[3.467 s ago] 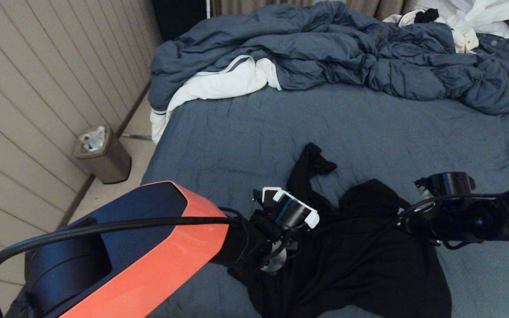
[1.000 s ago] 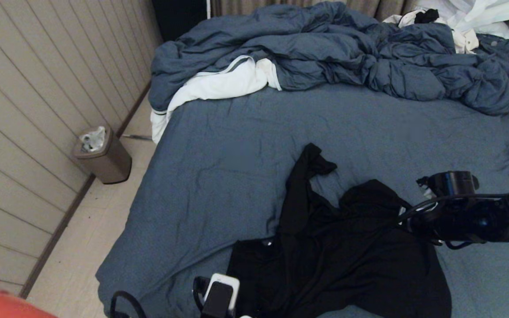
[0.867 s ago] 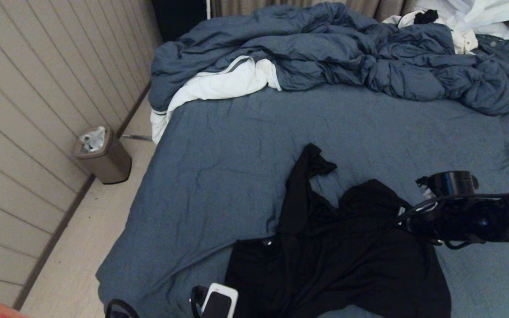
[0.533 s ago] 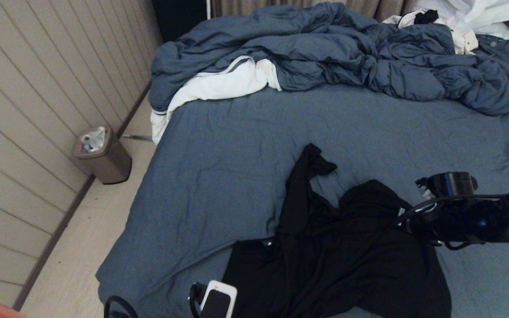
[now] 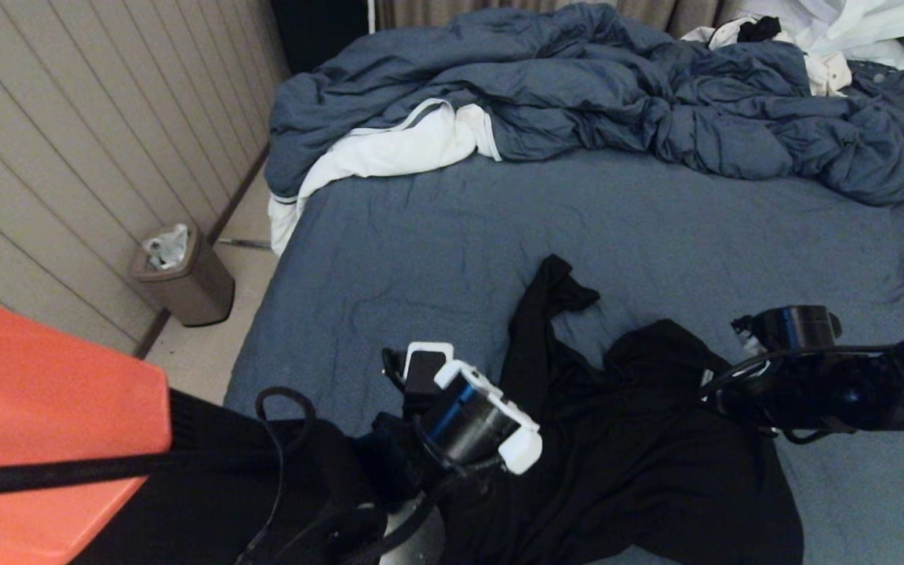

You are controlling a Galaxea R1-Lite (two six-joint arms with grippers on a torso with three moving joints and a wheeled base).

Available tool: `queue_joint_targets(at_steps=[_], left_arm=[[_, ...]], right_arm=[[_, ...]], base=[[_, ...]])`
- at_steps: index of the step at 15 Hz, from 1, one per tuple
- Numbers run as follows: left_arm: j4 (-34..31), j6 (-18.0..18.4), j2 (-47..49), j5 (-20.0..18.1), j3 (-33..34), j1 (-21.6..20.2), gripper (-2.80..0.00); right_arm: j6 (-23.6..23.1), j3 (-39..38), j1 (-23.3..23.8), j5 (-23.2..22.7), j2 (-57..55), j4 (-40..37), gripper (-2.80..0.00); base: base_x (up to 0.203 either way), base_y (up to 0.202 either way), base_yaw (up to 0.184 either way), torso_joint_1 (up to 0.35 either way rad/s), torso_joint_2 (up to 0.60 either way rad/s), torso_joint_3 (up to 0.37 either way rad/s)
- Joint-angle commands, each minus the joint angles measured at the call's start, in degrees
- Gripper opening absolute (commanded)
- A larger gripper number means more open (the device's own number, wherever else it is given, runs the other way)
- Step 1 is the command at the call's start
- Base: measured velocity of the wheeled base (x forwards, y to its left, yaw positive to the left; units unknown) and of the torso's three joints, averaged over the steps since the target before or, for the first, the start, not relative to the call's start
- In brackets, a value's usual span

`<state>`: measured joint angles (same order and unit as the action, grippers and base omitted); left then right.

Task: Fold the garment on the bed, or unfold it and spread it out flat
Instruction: Unford the black T-shirt

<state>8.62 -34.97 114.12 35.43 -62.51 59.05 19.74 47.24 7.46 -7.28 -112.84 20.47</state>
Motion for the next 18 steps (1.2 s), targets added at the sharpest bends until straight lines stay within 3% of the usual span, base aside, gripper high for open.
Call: queue_joint_targets(at_steps=[1, 6, 10, 13, 18], left_arm=[[-0.36, 1.23, 6.50, -0.36, -7.06, -3.07, 0.00], [-3.79, 2.82, 13.68, -2.12, -19.50, -5.36, 0.00], [-11.85, 1.55, 13.24, -12.76, -25.41, -4.28, 0.00], [-13.54, 1.49, 15.09, -16.63, -28.29, -2.19, 0.00], [-13.40, 1.42, 23.38, -18.00, -32.72, -3.29, 0.00]], right_arm=[[0.13, -0.21, 0.09, -0.02, 0.28, 0.10, -2.80], [0.13, -0.53, 0.09, -0.02, 1.13, 0.10, -2.80], [0.13, -0.84, 0.08, -0.02, 0.95, 1.15, -2.80], [-0.40, -1.09, 0.03, -0.02, 0.95, 1.33, -2.80], [-0.49, -0.92, 0.27, -0.02, 0.51, 1.33, -2.80]], base=[[0.000, 0.000, 0.000, 0.000, 0.00, 0.000], [0.000, 0.000, 0.000, 0.000, 0.00, 0.000], [0.000, 0.000, 0.000, 0.000, 0.00, 0.000], [0.000, 0.000, 0.000, 0.000, 0.00, 0.000], [0.000, 0.000, 0.000, 0.000, 0.00, 0.000]])
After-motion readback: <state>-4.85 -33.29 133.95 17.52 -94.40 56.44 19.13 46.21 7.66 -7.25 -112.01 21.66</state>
